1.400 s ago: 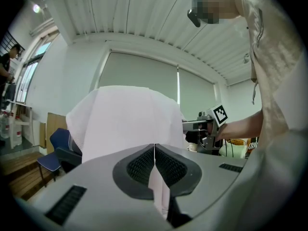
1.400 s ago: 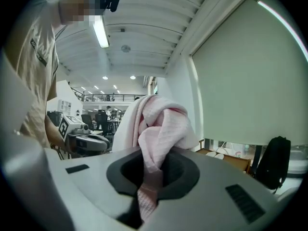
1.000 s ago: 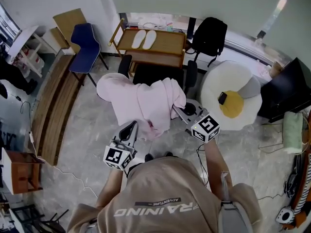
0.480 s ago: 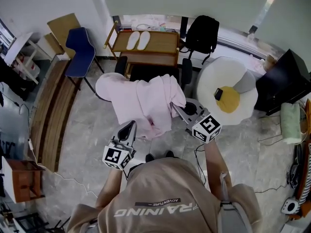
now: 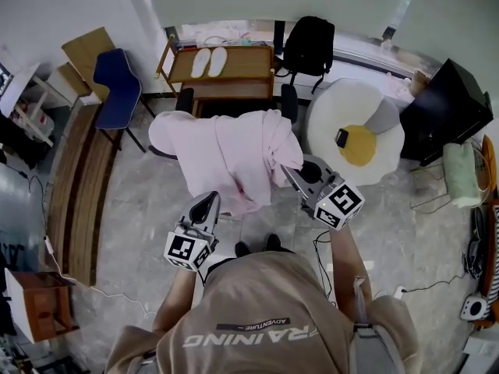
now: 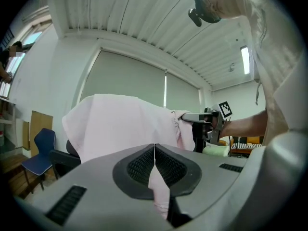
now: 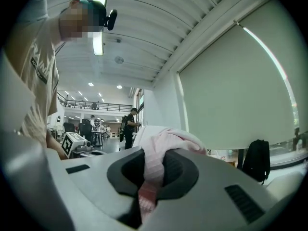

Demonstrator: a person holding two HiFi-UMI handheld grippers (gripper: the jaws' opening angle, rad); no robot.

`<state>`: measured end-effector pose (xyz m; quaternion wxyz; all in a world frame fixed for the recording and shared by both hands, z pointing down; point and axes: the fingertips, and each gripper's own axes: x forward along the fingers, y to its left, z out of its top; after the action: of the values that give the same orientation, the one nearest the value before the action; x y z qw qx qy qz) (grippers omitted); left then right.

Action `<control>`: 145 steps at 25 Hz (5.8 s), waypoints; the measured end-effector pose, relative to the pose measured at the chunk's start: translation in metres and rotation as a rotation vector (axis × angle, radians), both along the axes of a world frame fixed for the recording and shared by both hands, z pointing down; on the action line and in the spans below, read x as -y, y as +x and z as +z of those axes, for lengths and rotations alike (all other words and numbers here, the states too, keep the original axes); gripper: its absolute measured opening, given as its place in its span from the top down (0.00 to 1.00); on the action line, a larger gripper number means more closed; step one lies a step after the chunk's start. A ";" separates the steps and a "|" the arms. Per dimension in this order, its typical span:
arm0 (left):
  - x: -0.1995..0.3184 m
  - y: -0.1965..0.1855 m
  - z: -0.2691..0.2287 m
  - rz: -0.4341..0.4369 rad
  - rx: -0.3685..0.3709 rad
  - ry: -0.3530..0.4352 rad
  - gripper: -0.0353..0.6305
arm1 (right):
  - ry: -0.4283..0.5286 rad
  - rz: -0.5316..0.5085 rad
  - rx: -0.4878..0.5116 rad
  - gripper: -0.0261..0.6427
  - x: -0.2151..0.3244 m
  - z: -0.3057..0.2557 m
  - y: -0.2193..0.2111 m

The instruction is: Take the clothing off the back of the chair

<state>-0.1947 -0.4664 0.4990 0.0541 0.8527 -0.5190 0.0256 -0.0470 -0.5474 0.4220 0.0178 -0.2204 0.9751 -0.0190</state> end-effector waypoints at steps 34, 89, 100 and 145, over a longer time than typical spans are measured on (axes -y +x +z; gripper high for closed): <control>-0.192 0.067 -0.002 -0.139 0.018 -0.025 0.92 | 0.081 -0.139 0.150 0.90 -0.180 -0.050 0.075; -0.476 0.109 0.009 -0.029 -0.007 -0.048 0.92 | 0.140 -0.120 0.262 0.90 -0.529 -0.097 0.135; -0.498 0.118 -0.011 0.094 0.001 0.005 0.92 | 0.214 -0.045 0.266 0.90 -0.590 -0.119 0.140; -0.568 0.082 -0.035 0.153 -0.025 0.085 0.92 | 0.246 0.129 0.254 0.90 -0.677 -0.156 0.130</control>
<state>-0.1126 0.1012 0.4643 0.0224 0.8917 -0.4521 -0.0030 0.0829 0.1293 0.2664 0.1687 -0.2746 0.9438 0.0737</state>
